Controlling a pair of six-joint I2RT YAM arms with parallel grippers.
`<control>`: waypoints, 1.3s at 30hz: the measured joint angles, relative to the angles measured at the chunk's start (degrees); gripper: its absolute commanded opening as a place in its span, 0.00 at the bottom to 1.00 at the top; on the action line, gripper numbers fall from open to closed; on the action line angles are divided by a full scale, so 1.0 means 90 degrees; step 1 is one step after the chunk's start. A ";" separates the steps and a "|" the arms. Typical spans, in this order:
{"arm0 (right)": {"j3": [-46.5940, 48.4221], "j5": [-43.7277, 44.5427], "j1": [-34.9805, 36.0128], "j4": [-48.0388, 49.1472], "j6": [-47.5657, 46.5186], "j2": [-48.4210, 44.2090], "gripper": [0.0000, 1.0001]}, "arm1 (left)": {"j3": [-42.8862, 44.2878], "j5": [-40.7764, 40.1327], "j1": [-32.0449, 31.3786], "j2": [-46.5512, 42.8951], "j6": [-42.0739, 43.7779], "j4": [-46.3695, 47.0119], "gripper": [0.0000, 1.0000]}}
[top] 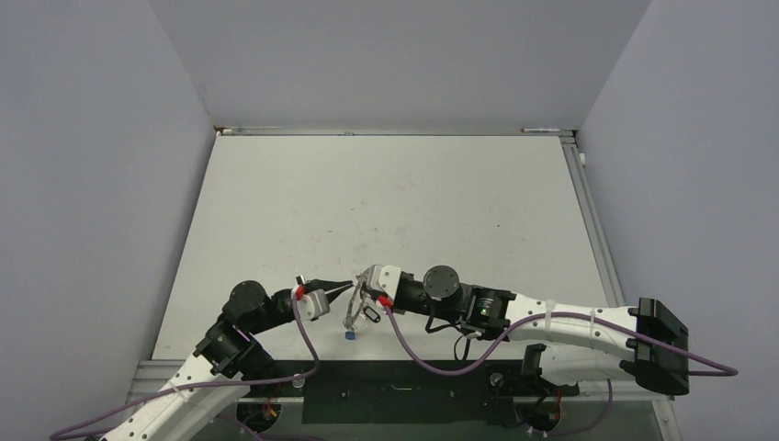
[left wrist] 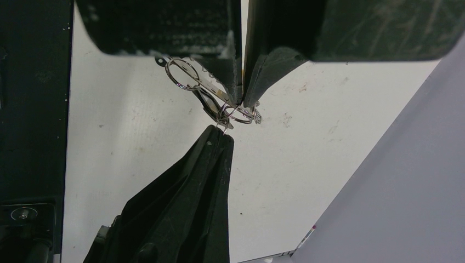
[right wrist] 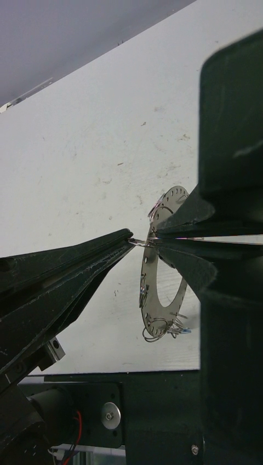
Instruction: Put the keys on the keyring
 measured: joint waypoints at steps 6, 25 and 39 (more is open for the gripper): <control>0.0007 0.0063 0.0019 0.0005 -0.0027 0.0000 0.05 | 0.0000 0.0002 0.0000 0.0019 0.0000 0.0000 0.00; 0.0066 0.0284 0.0243 0.0010 -0.0155 0.0002 0.05 | 0.0000 -0.0002 0.0000 0.0024 -0.0007 0.0000 0.00; 0.0066 0.0495 0.0333 -0.0007 -0.0175 0.0002 0.05 | 0.0000 -0.0049 0.0049 0.0022 -0.0172 0.0000 0.00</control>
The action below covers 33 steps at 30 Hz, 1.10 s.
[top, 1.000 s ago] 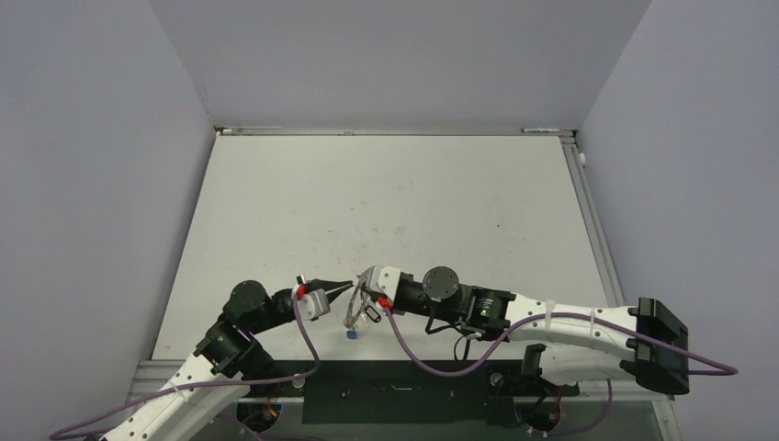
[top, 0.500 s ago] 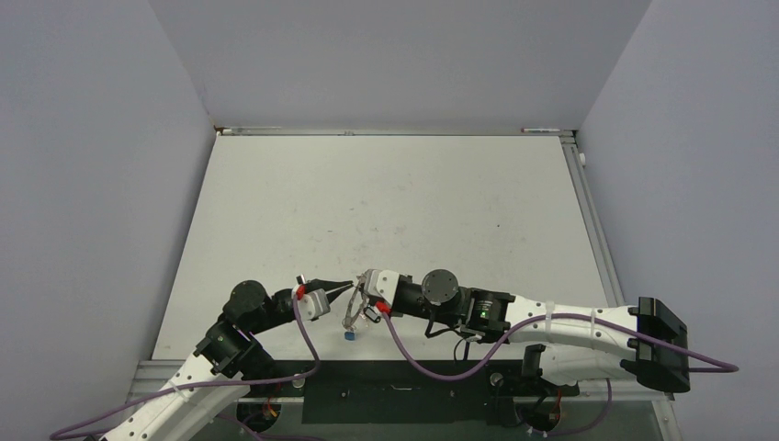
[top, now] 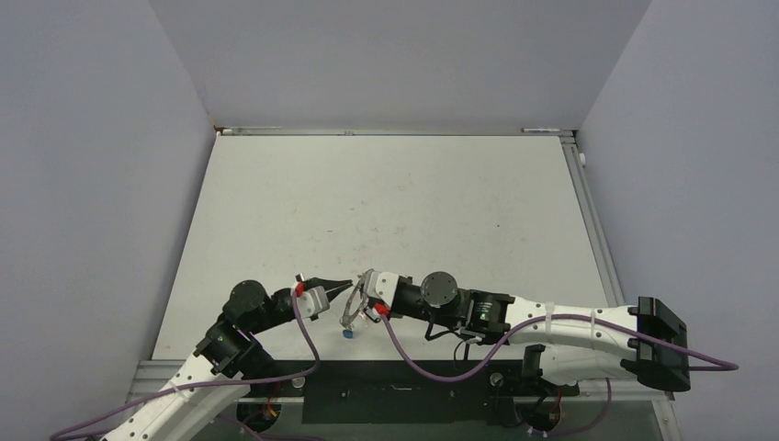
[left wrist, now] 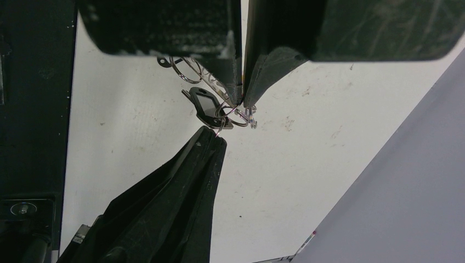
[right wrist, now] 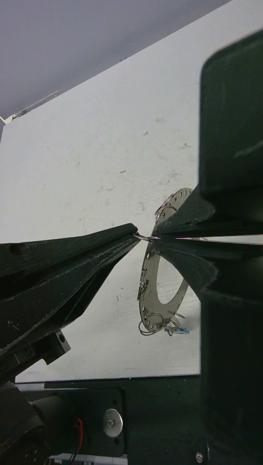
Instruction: Put the keys on the keyring
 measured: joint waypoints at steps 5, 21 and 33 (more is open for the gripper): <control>0.0000 0.0073 0.0012 -0.0002 -0.0027 -0.0002 0.07 | 0.0000 -0.0012 0.0024 0.0000 -0.0070 0.0002 0.00; 0.0000 0.0172 0.0117 -0.0010 -0.0141 0.0007 0.12 | 0.0000 -0.0012 0.0066 0.0000 -0.0165 0.0046 0.00; 0.0107 0.0367 0.0124 -0.0381 -0.0056 0.0209 0.20 | 0.0000 -0.0034 0.0078 0.0000 -0.0177 0.0049 0.00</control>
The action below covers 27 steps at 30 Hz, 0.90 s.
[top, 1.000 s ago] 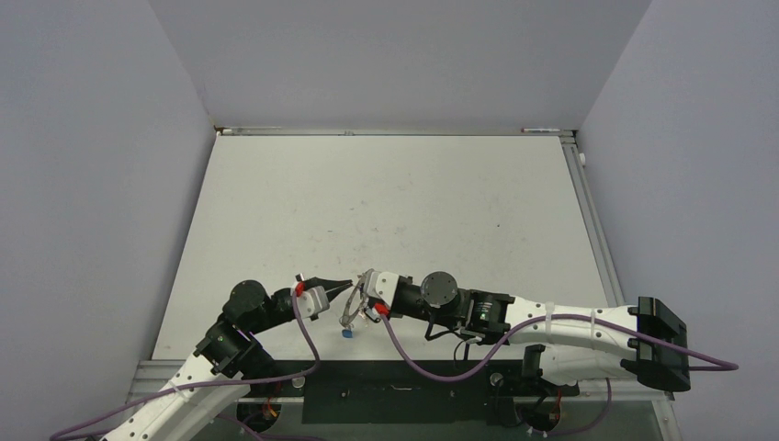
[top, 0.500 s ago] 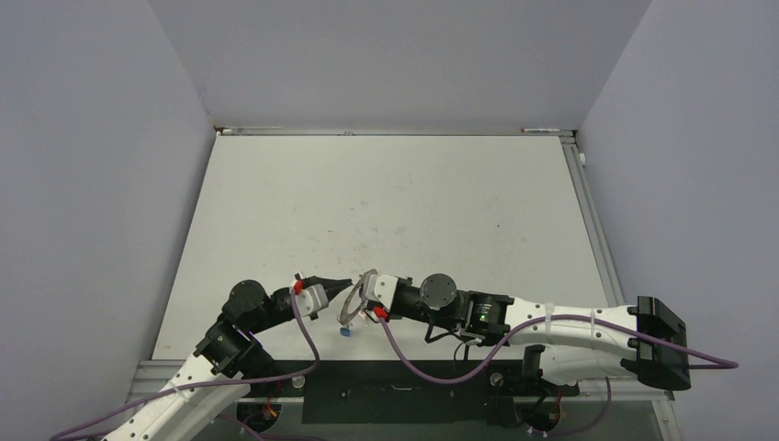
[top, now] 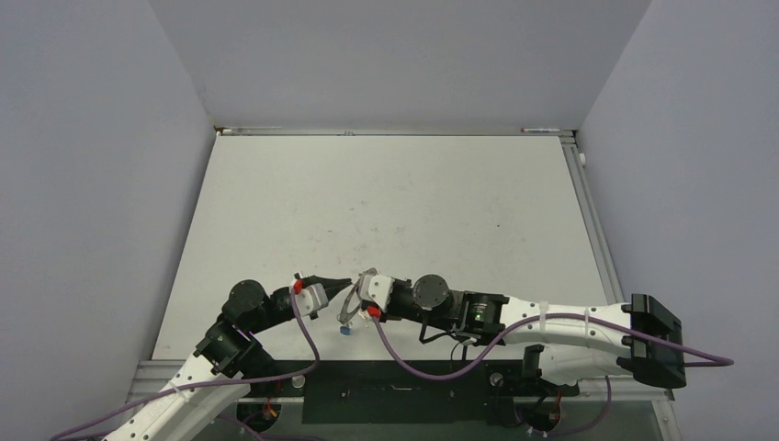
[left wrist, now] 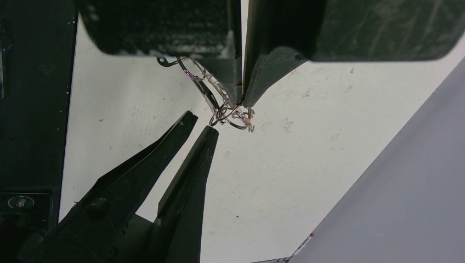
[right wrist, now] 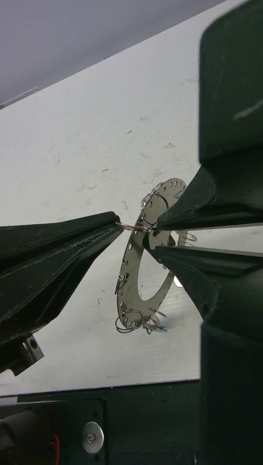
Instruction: Put the keys on the keyring
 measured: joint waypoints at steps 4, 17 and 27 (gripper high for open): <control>0.0036 0.0056 0.0000 -0.0131 0.0080 0.0010 0.22 | 0.0000 -0.0002 0.0007 0.0000 -0.0002 0.0000 0.00; 0.0131 0.0131 0.0000 -0.0146 0.0114 -0.0083 0.29 | 0.0000 -0.0002 0.0012 -0.0087 -0.0075 0.0012 0.00; -0.0024 0.0136 0.0000 0.0442 0.0107 -0.0223 0.27 | 0.0000 0.0002 0.0012 -0.0092 -0.0121 0.0141 0.00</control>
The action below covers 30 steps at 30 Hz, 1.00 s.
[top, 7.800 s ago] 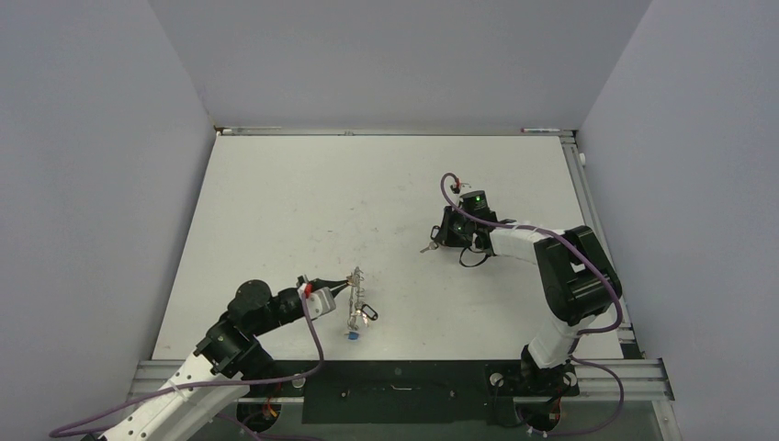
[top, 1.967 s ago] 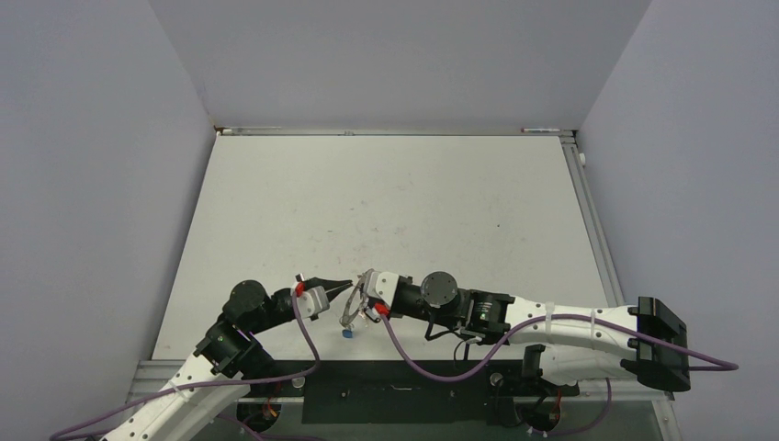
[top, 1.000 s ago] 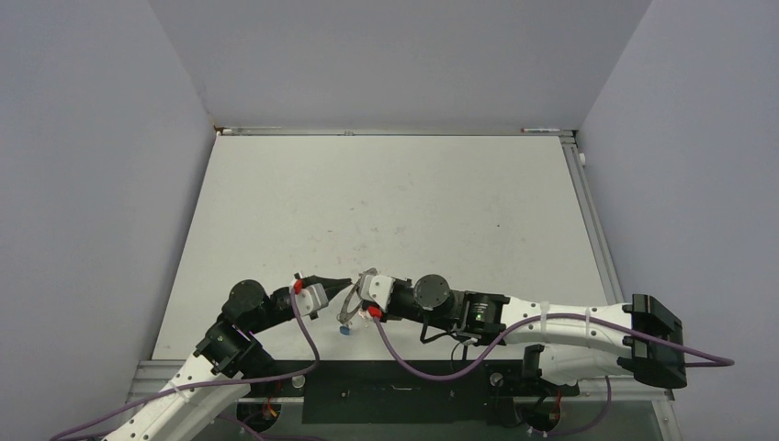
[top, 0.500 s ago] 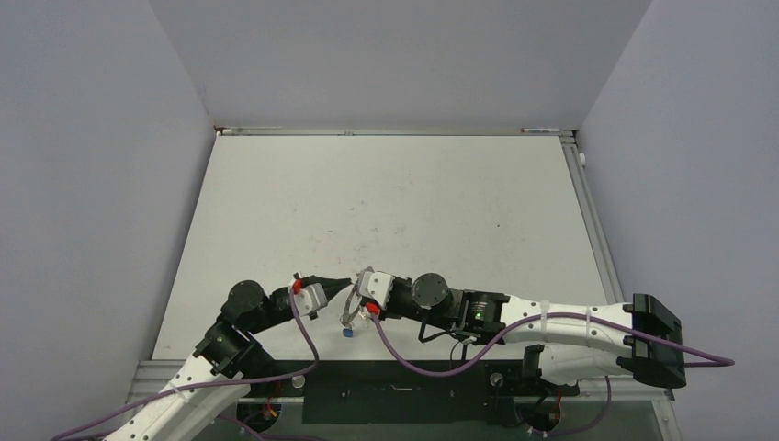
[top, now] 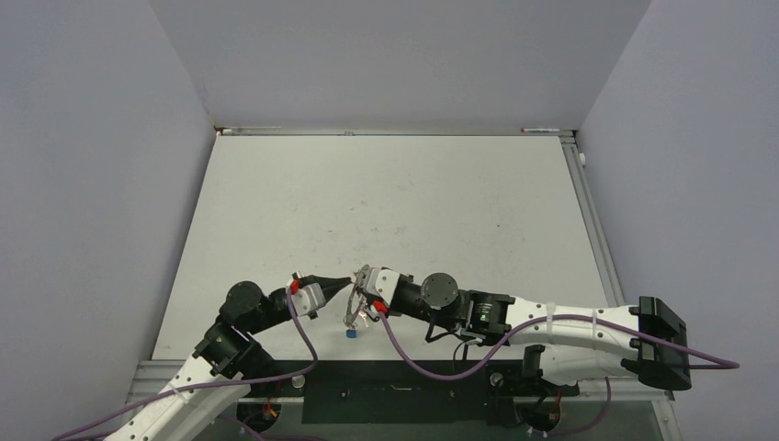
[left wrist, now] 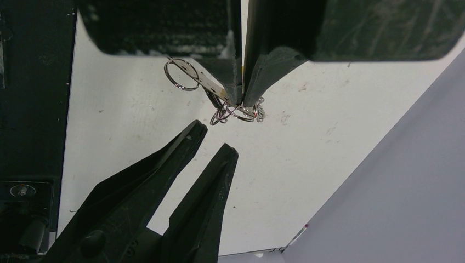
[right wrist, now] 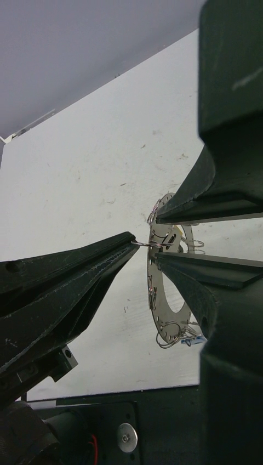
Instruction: Put the keys on the keyring
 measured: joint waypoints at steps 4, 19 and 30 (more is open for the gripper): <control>-0.0015 0.0024 0.0000 0.0073 -0.0010 0.0019 0.26 | 0.0000 0.0002 0.0002 0.0000 -0.0002 0.0010 0.00; -0.0158 0.0165 -0.0002 0.0379 -0.0027 0.0240 0.20 | 0.0000 0.0029 0.0017 -0.0024 -0.0022 0.0073 0.00; -0.0158 0.0163 -0.0007 0.0478 -0.0027 0.0398 0.18 | 0.0000 0.0029 0.0017 -0.0034 -0.0022 0.0104 0.00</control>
